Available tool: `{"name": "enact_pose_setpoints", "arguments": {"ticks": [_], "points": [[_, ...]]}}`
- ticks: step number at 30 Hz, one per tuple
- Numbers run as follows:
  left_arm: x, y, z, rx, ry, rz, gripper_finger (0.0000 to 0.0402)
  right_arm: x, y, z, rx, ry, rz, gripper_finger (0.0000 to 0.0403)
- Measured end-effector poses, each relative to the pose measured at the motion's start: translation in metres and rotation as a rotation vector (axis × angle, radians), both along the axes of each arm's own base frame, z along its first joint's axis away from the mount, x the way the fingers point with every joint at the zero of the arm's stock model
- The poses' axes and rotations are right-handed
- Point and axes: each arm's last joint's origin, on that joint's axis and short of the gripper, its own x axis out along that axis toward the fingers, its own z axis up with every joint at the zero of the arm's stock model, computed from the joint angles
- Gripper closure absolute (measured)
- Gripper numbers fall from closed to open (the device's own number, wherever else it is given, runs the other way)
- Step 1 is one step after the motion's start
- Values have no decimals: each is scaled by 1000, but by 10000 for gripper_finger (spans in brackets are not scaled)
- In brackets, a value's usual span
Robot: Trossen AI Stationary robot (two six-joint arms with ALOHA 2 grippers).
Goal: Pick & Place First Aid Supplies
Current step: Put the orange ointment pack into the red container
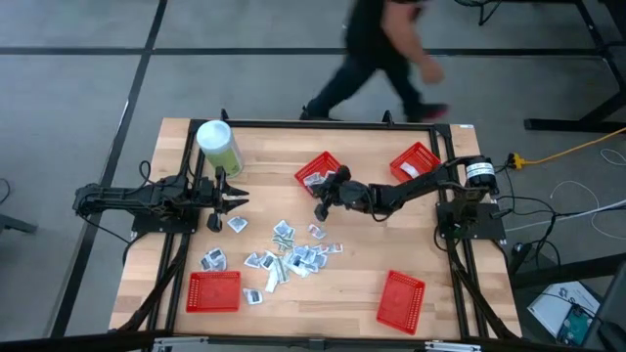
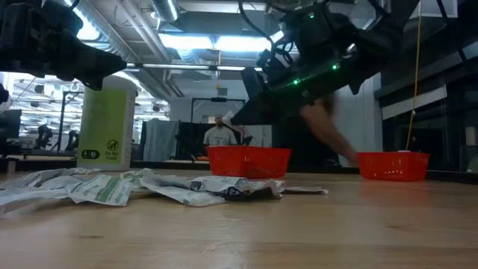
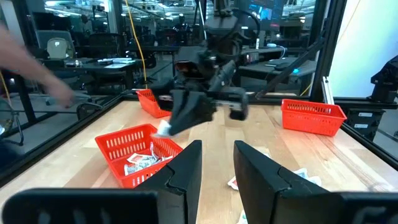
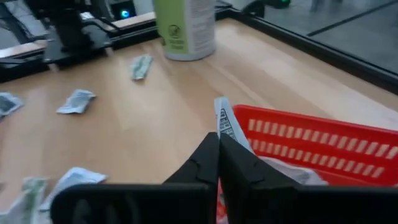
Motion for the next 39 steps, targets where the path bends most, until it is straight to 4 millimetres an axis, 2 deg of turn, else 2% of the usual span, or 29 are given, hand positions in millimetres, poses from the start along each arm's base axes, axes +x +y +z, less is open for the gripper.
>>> {"name": "enact_pose_setpoints", "arguments": {"ticks": [6,20,27,32,39], "points": [[0,0,0,0,1,0,313,-1,-9,-2,2,25,-25,393],[0,0,0,0,0,0,313,-2,-9,-4,33,30,-32,333],[0,0,0,0,1,0,313,-1,-6,-4,55,35,59,325],[0,0,0,0,1,0,313,0,3,-5,56,45,149,325],[0,0,0,0,0,0,313,0,29,-5,18,69,319,325]]}}
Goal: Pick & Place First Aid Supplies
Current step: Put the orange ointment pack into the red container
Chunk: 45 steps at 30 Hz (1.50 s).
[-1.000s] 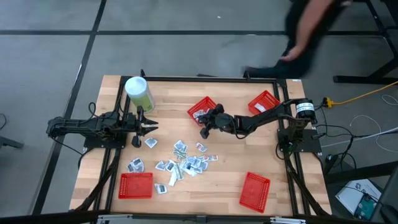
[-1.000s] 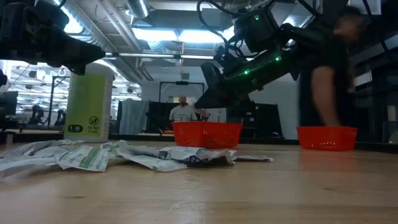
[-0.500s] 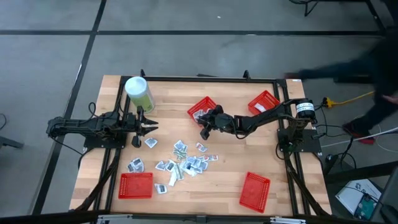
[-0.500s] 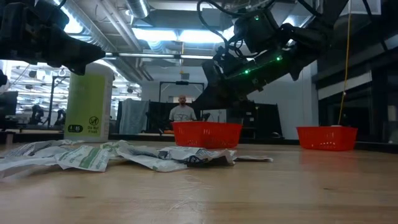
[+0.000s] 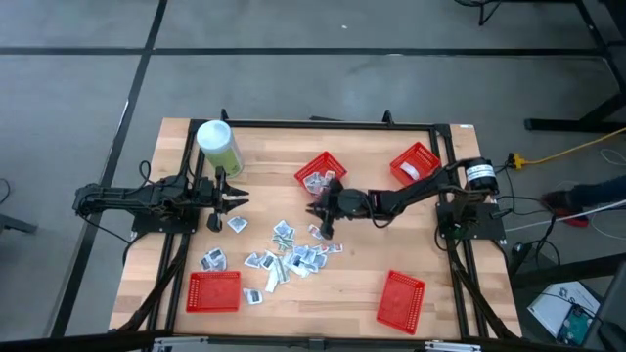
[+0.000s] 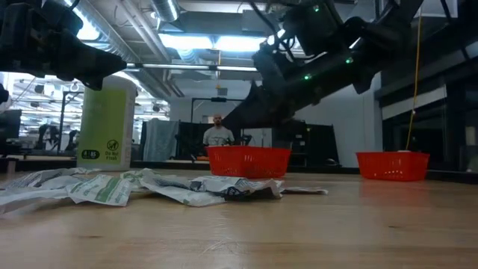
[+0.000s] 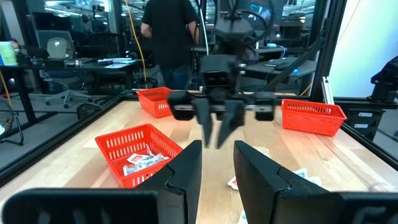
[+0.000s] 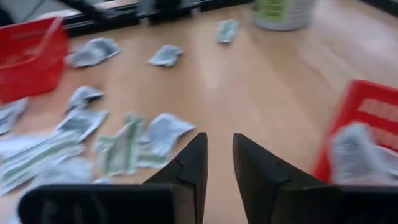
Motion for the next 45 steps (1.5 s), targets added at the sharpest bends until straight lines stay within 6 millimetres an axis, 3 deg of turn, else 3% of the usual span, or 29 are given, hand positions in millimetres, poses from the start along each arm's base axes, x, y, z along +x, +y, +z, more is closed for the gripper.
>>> {"name": "enact_pose_setpoints", "arguments": {"ticks": [9,20,28,34,39,45], "points": [[0,0,0,0,0,0,313,-7,28,-11,-16,130,145,325],[0,0,0,0,0,0,313,-17,32,-24,-18,296,153,320],[0,0,0,0,0,0,313,-20,31,-29,67,337,98,246],[0,0,0,0,0,0,313,-17,31,-47,70,372,78,212],[0,0,0,0,0,0,313,-12,32,-63,66,363,71,222],[0,0,0,0,0,0,313,-10,31,-65,67,347,71,282]]}}
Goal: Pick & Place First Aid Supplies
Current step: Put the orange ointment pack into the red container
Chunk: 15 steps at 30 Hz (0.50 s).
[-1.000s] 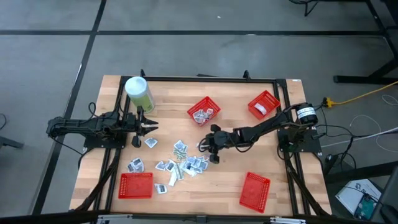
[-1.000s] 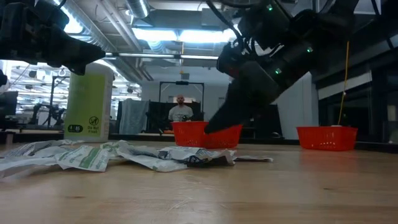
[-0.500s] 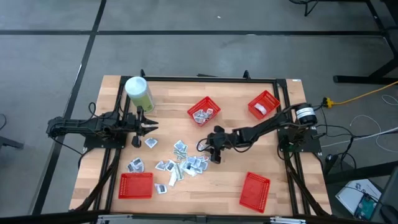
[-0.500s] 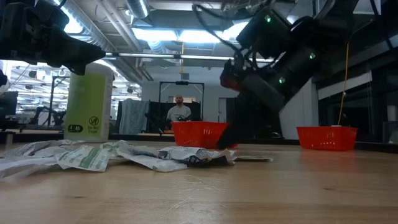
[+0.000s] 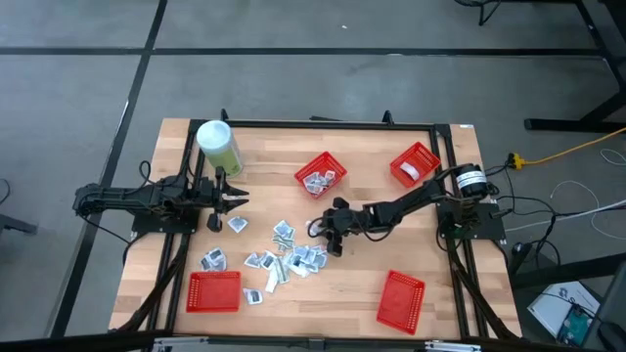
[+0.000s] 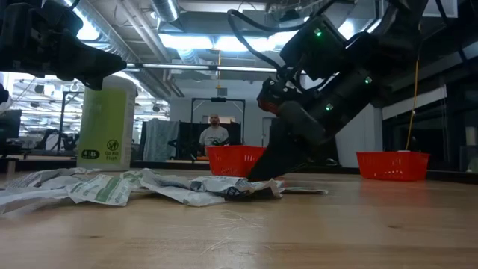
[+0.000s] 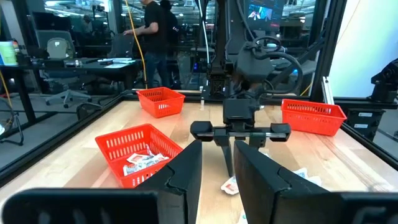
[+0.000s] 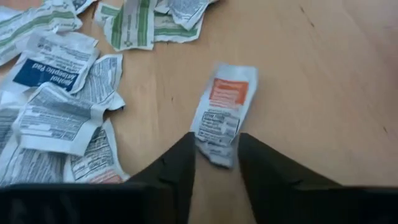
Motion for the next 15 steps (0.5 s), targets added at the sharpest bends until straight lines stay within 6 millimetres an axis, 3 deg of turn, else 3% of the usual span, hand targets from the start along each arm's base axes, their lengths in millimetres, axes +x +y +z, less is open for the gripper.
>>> {"name": "enact_pose_setpoints", "arguments": {"ticks": [9,15], "points": [[0,0,0,0,0,0,313,2,-3,1,25,-22,-19,391],[0,0,0,0,1,0,313,7,-1,5,40,-38,-4,392]]}}
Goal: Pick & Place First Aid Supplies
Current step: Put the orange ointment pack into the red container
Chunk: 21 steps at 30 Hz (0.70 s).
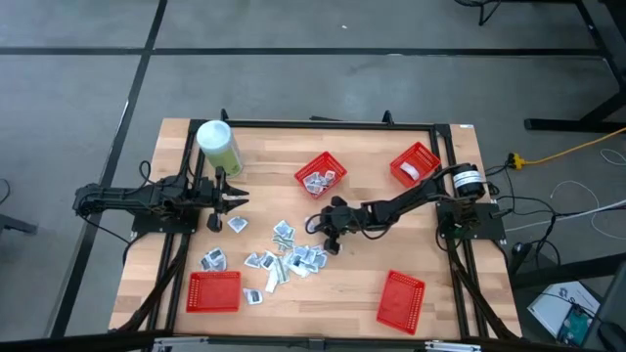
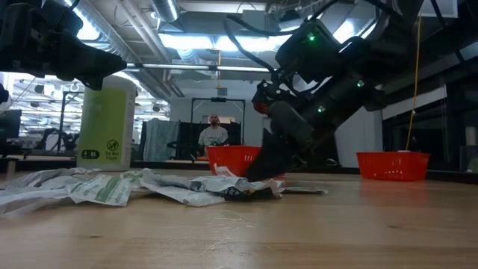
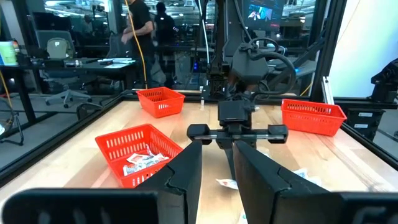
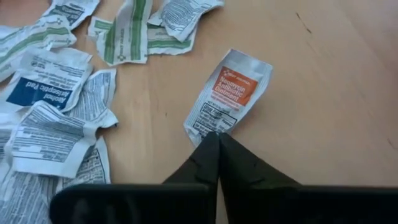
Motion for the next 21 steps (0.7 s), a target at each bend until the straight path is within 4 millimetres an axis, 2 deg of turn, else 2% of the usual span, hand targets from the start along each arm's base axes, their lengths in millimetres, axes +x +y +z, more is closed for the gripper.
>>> {"name": "enact_pose_setpoints", "arguments": {"ticks": [13,21], "points": [[0,0,0,0,0,0,313,18,4,15,24,-38,101,400],[0,0,0,0,0,0,313,35,-1,34,6,-101,93,400]]}}
